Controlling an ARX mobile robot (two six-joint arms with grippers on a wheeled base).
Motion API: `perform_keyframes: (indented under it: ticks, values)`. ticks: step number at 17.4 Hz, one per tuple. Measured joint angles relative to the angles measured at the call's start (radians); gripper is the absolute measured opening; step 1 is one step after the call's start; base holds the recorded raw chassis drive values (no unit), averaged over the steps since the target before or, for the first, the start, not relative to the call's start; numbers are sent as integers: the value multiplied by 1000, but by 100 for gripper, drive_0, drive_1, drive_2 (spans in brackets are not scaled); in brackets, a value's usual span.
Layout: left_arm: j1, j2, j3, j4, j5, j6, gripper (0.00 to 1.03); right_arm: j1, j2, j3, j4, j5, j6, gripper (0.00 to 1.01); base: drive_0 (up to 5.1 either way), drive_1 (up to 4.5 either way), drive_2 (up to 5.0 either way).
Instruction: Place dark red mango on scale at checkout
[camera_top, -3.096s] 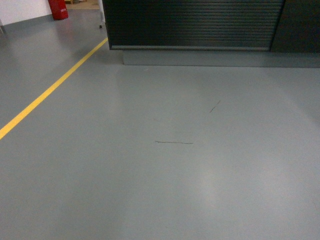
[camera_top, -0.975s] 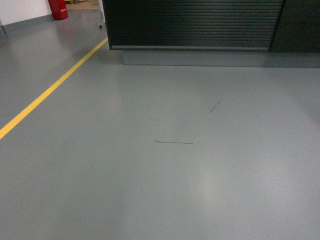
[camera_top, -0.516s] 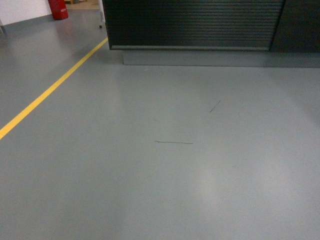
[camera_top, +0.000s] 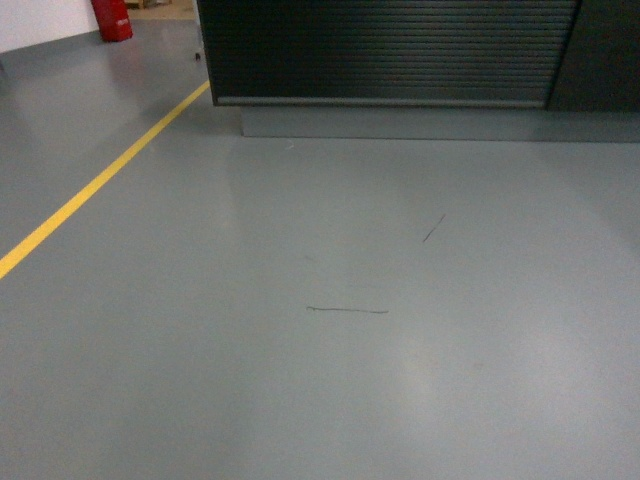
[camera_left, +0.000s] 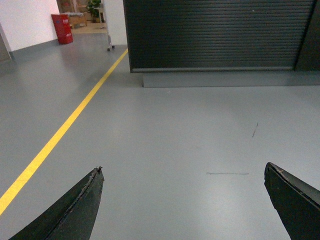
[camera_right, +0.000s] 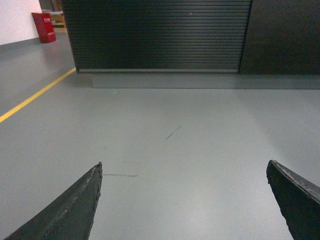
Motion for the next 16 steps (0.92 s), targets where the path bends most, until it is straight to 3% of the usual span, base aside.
perform_keyframes:
  ticks: [16]
  values:
    - [0,0,0,0,0,0,98,0,0,0,3,0,0,98,5,414,-404]
